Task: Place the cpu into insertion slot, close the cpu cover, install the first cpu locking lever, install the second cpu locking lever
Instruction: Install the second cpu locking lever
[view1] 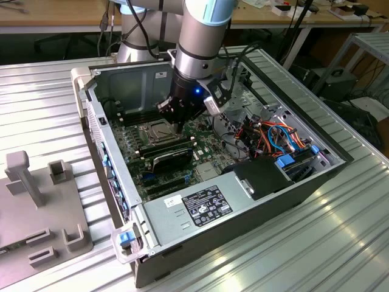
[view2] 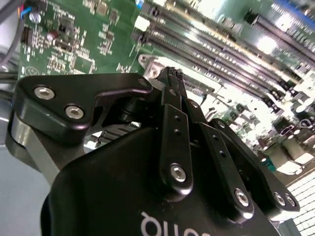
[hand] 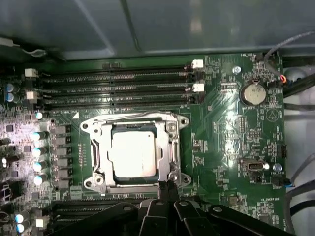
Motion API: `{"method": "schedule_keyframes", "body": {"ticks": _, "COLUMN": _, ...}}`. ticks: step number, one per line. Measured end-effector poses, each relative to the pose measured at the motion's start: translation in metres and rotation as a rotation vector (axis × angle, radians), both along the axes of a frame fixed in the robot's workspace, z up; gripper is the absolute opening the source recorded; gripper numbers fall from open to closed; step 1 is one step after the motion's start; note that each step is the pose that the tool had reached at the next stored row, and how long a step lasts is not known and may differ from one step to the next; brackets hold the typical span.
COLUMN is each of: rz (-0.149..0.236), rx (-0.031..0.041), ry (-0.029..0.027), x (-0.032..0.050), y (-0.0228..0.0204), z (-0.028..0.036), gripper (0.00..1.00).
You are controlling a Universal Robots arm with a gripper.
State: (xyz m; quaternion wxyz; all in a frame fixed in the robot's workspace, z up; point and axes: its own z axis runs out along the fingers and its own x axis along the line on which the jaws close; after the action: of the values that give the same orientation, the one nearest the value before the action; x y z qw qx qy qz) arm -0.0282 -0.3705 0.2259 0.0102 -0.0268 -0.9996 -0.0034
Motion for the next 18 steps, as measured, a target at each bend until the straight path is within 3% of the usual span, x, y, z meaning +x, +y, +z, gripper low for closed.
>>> {"method": "schedule_keyframes", "body": {"ticks": 3, "rz": 0.000, "rx": 0.0000, "ry": 0.0003, "x": -0.0001, "y": -0.0033, "z": 0.0000, "gripper": 0.11}}
{"method": "schedule_keyframes", "body": {"ticks": 6, "rz": 0.000, "rx": 0.0000, "ry": 0.0003, "x": -0.0021, "y": -0.0033, "z": -0.0003, "gripper": 0.11}}
{"method": "schedule_keyframes", "body": {"ticks": 13, "rz": 0.000, "rx": -0.0002, "ry": 0.0003, "x": -0.0159, "y": -0.0034, "z": -0.0023, "gripper": 0.11}}
{"method": "schedule_keyframes", "body": {"ticks": 18, "rz": 0.000, "rx": -0.0001, "ry": 0.0003, "x": -0.0161, "y": -0.0033, "z": -0.0025, "gripper": 0.11}}
